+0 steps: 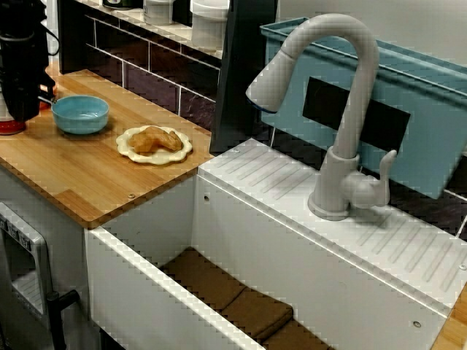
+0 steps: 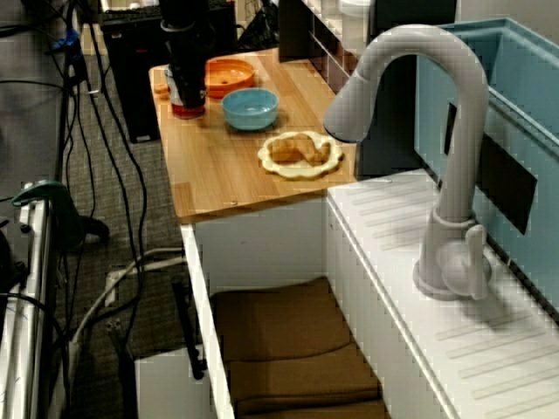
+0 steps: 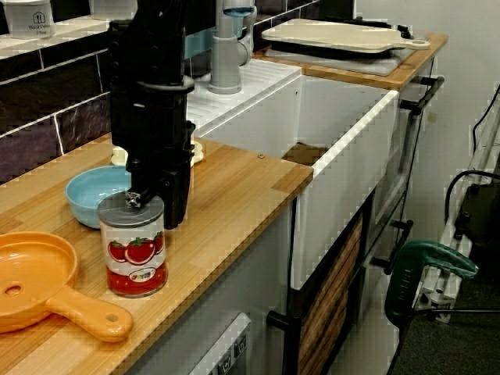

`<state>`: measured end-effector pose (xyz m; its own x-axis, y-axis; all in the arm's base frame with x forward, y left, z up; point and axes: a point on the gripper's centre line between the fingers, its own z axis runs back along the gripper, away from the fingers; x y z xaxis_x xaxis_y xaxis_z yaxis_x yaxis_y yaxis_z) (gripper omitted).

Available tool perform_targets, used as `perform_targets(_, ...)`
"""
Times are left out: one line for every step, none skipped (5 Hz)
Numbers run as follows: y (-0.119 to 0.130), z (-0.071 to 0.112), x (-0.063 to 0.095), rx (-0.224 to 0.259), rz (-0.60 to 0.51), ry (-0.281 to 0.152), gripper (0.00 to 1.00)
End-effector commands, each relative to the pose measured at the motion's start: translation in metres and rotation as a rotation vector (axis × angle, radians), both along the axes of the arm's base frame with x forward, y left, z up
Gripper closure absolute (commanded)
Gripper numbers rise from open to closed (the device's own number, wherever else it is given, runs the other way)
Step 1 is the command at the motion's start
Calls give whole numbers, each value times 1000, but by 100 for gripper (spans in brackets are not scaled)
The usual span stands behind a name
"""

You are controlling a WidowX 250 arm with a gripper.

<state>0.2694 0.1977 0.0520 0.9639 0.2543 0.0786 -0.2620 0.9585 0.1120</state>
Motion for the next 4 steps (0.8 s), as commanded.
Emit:
perform_targets(10,24,3,10,9,-11,100)
perform_targets(9,37,6,-1,10,6,0)
perform_targets(8,50,11,-40,0,12,0)
perform_targets(-7,64,19,-49,-40,-5,0)
